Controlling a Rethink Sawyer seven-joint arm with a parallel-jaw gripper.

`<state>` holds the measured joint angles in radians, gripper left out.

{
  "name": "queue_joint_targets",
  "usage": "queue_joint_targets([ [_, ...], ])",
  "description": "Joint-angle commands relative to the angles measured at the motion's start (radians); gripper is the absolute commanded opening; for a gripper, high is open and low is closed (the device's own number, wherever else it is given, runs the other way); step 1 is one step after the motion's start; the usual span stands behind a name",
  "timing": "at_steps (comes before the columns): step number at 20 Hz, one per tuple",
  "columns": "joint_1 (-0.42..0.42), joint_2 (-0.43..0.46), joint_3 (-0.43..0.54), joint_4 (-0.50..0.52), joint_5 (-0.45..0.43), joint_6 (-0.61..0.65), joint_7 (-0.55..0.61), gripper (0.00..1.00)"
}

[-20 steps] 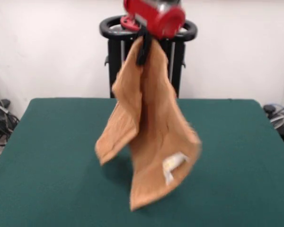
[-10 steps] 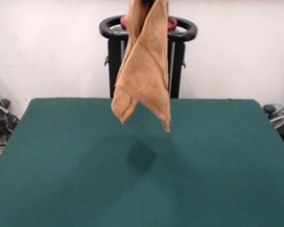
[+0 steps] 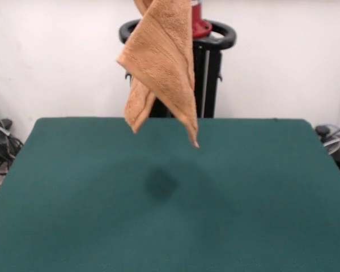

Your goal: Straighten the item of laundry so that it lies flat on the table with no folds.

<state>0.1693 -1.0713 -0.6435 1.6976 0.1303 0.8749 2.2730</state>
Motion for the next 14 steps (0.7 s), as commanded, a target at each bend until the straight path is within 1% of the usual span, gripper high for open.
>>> queue_joint_targets([
  [1,0.058,-0.033,-0.027,0.222,-0.031,-0.063,0.229,0.0],
  [4,0.068,-0.052,-0.037,0.263,-0.03,-0.093,0.238,0.0],
  [7,0.059,-0.063,-0.03,0.305,-0.026,-0.131,0.215,0.0],
  [14,0.034,-0.086,-0.036,0.366,-0.04,-0.17,0.167,0.0],
])
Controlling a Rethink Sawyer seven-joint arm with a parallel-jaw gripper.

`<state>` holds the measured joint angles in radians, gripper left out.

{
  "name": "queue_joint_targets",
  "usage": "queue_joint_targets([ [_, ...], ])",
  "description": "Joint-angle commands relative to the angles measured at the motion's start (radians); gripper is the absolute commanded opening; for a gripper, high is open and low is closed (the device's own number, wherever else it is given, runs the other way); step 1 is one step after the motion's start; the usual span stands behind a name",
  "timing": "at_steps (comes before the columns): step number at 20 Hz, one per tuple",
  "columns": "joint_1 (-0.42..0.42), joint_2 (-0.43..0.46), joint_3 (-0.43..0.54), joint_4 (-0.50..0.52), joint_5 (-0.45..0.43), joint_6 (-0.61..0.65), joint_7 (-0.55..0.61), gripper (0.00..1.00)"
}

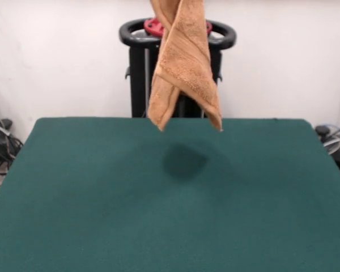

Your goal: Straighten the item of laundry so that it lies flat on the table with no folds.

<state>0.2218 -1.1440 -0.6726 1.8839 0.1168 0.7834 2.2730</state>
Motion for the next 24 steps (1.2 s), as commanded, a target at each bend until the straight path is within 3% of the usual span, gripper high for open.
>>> queue_joint_targets([
  [1,-0.02,-0.019,-0.011,0.19,-0.028,-0.085,0.162,0.0],
  [10,-0.018,-0.07,-0.047,0.22,-0.063,-0.068,0.161,0.0],
  [19,0.08,-0.099,-0.099,0.021,-0.081,0.208,0.227,0.0],
  [24,0.049,-0.077,-0.071,-0.097,-0.048,0.299,0.208,0.0],
])
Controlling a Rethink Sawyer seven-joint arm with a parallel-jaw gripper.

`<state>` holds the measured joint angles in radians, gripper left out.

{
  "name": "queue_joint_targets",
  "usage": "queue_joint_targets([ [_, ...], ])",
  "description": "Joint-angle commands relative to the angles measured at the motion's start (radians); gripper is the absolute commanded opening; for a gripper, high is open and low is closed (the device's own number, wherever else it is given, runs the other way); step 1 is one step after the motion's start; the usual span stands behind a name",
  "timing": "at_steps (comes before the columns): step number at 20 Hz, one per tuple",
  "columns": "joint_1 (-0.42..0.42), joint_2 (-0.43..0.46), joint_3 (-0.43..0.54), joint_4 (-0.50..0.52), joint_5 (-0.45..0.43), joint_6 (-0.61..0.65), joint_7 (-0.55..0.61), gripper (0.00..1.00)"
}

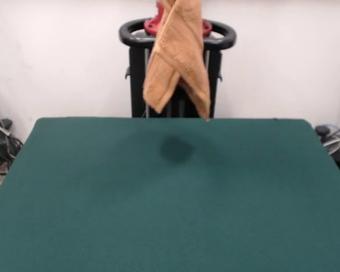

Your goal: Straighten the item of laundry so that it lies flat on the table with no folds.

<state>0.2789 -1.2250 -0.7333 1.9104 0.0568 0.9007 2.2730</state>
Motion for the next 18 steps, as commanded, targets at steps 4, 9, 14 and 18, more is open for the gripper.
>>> queue_joint_targets([
  [4,-0.023,0.047,0.024,-0.257,0.015,0.298,0.223,0.0],
  [9,-0.047,0.062,0.048,-0.342,0.016,0.398,0.211,0.0],
  [14,-0.059,0.062,0.052,-0.369,0.015,0.417,0.21,0.0],
  [18,-0.058,0.069,0.055,-0.418,0.017,0.447,0.219,0.0],
])
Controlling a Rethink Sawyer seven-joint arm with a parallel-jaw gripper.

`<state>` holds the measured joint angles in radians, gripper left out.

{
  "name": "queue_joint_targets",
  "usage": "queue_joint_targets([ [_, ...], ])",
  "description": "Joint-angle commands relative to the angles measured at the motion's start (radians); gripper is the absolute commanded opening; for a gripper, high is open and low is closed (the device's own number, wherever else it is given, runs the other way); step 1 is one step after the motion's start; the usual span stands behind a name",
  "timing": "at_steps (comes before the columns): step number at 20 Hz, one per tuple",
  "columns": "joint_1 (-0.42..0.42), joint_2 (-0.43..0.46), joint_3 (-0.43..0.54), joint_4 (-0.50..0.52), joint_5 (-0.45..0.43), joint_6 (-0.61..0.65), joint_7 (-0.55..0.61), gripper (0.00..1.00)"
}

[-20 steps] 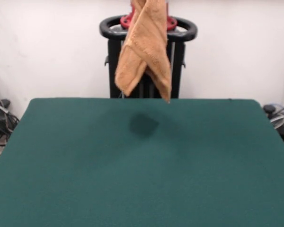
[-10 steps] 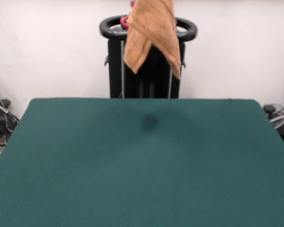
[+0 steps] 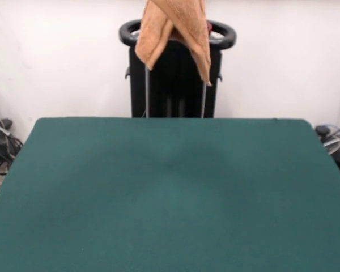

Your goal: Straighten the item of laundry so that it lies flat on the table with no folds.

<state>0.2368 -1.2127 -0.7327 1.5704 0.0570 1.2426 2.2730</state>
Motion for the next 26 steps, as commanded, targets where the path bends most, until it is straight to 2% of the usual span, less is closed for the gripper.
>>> queue_joint_targets([
  [1,-0.018,0.059,0.057,-0.088,0.019,0.109,0.216,0.0],
  [13,-0.011,0.066,0.054,-0.162,0.025,0.186,0.231,0.0],
  [26,0.017,0.009,0.02,-0.095,0.004,0.141,0.231,0.0],
])
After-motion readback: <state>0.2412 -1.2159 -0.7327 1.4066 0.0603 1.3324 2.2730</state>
